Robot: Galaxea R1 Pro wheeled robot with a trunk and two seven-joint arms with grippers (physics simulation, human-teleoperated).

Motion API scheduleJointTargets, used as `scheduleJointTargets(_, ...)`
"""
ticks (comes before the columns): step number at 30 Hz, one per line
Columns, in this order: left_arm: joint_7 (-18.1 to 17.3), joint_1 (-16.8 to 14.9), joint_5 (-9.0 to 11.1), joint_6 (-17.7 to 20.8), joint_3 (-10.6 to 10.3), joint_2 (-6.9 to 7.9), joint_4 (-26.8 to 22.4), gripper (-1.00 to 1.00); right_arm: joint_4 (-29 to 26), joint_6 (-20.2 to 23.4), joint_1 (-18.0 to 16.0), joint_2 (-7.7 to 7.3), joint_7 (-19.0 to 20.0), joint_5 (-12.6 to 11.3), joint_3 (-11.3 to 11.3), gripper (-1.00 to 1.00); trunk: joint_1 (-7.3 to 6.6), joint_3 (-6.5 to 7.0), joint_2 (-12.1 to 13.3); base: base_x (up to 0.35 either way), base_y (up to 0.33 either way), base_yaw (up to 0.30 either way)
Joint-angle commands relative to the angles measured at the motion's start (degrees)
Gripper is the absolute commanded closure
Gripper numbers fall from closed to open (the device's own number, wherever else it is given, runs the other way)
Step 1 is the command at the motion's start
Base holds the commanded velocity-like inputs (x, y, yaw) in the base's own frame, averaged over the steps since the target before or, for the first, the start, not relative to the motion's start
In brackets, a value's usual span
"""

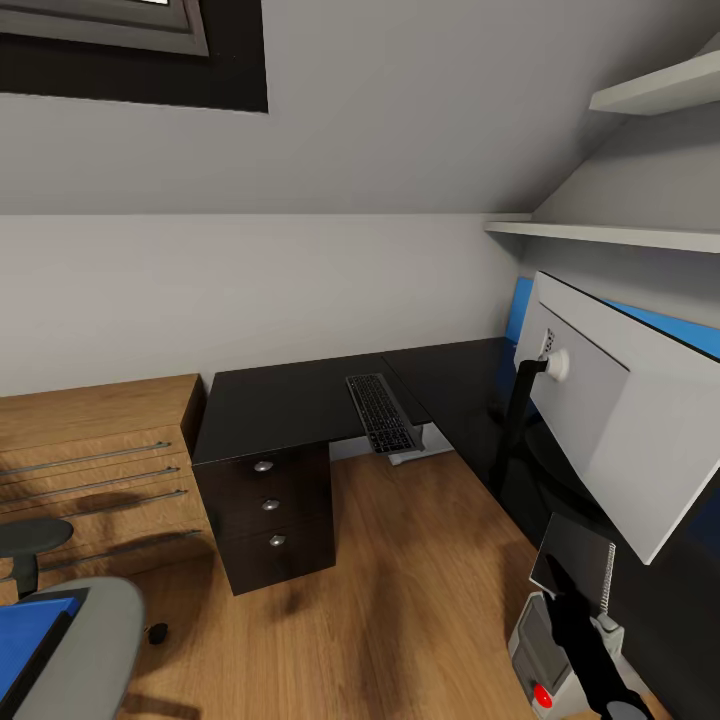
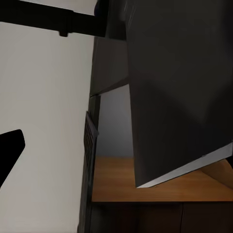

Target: In the bedroom, organize the workspace by keeping the computer under the desk, ensuring the monitor is on the desk, placing the keyboard on the desk next to the monitor, placing the mouse on the desk next to the keyboard, moving the folder from the swivel chair onto the desk next to the mouse, stacking the notebook on top of the folder with the pen on top of the notebook, and positioning the swivel chair next to the desk.

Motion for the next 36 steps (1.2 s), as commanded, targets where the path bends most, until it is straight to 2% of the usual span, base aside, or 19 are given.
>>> scheduleJointTargets(1, 0.1, 0.0, -0.3, -0.2, 0.4, -0.02, 0.0, -1.00, 0.0, 0.6, 0.0, -0.08, 0.1, -0.6, -0.1, -1.00, 0.00, -0.06, 0.0, 0.000, 0.000, 0.000)
scheduleJointTargets(6, 0.1, 0.0, -0.3, -0.2, 0.4, -0.02, 0.0, -1.00, 0.1, 0.6, 0.0, -0.37, 0.1, -0.6, -0.6, -1.00, 0.00, -0.06, 0.0, 0.000, 0.000, 0.000)
scheduleJointTargets(15, 0.1, 0.0, -0.3, -0.2, 0.4, -0.04, 0.0, -1.00, 0.0, 0.6, 0.0, -0.53, 0.1, -0.6, -3.2, -1.00, 0.00, -0.06, 0.0, 0.000, 0.000, 0.000)
scheduleJointTargets(36, 0.0, 0.0, -0.3, -0.2, 0.4, -0.09, 0.0, -1.00, 0.1, 0.7, 0.0, -0.58, 0.0, -0.6, -3.8, -1.00, 0.00, -0.06, 0.0, 0.000, 0.000, 0.000)
